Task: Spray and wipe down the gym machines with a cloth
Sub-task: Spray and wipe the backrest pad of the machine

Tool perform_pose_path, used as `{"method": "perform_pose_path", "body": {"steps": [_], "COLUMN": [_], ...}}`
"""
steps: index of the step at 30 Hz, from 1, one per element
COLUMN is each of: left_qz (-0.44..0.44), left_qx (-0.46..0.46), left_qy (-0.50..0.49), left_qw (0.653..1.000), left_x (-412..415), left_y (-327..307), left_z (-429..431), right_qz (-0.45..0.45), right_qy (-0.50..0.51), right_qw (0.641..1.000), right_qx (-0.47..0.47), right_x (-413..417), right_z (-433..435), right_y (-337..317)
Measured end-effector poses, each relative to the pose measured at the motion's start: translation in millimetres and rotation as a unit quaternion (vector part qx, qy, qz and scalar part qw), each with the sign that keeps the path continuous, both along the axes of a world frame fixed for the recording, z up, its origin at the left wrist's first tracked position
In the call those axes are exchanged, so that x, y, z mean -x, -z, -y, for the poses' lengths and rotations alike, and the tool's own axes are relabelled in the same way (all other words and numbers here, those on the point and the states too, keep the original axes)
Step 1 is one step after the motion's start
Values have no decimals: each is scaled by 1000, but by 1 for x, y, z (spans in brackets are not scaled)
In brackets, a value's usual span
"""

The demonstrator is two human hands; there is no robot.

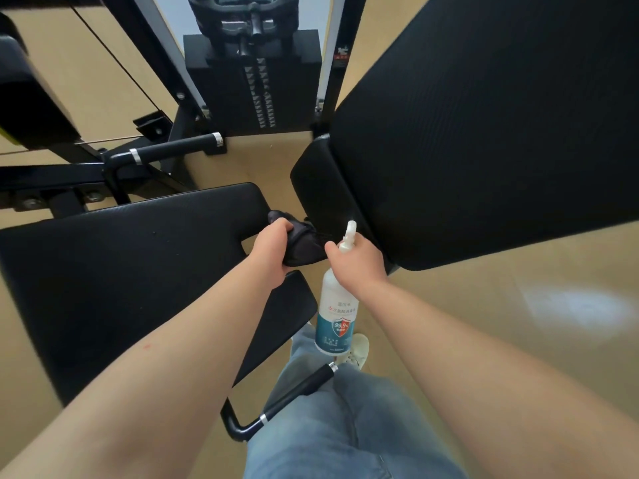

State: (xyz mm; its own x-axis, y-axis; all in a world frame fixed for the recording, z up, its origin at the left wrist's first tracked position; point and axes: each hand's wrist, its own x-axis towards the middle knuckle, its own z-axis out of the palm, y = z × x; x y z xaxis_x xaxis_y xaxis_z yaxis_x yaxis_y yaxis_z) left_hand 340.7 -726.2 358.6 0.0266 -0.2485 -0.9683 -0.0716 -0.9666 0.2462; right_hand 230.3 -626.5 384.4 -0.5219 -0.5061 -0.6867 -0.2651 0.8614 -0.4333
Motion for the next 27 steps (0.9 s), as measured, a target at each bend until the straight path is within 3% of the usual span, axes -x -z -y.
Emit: {"method": "perform_pose_path", "body": {"steps": [4, 7, 9, 12, 13, 17, 23, 27], "left_qz": [-71, -135, -128, -52, -30, 54, 178, 212], "left_qx": [78, 85, 132, 282, 311, 355, 425, 433], "left_qy": [34, 35, 122, 344, 370, 380, 571, 608], "left_qw": [994, 987, 975, 894, 875, 853, 679, 630], "left_x": [22, 46, 63, 81, 85, 83, 79, 81], "left_y": [-3, -17, -24, -32, -32, -17, -6, -6], "left_z": [-22, -47, -69, -103, -110, -117, -101, -81], "right_qz": [15, 30, 41, 49, 45, 49, 71, 79], "right_qy": [-5, 2, -1, 8, 11, 1, -88, -105], "right_qw": [1000, 999, 999, 998, 998, 998, 992, 990], "right_qx": [-23, -31, -28, -34, -36, -41, -49, -44], "right_x": [15, 29, 37, 46, 49, 56, 46, 36], "right_z": [-35, -64, -83, -108, -115, -132, -124, -101], "right_y": [-2, -8, -12, -18, -19, -24, -20, -19]}}
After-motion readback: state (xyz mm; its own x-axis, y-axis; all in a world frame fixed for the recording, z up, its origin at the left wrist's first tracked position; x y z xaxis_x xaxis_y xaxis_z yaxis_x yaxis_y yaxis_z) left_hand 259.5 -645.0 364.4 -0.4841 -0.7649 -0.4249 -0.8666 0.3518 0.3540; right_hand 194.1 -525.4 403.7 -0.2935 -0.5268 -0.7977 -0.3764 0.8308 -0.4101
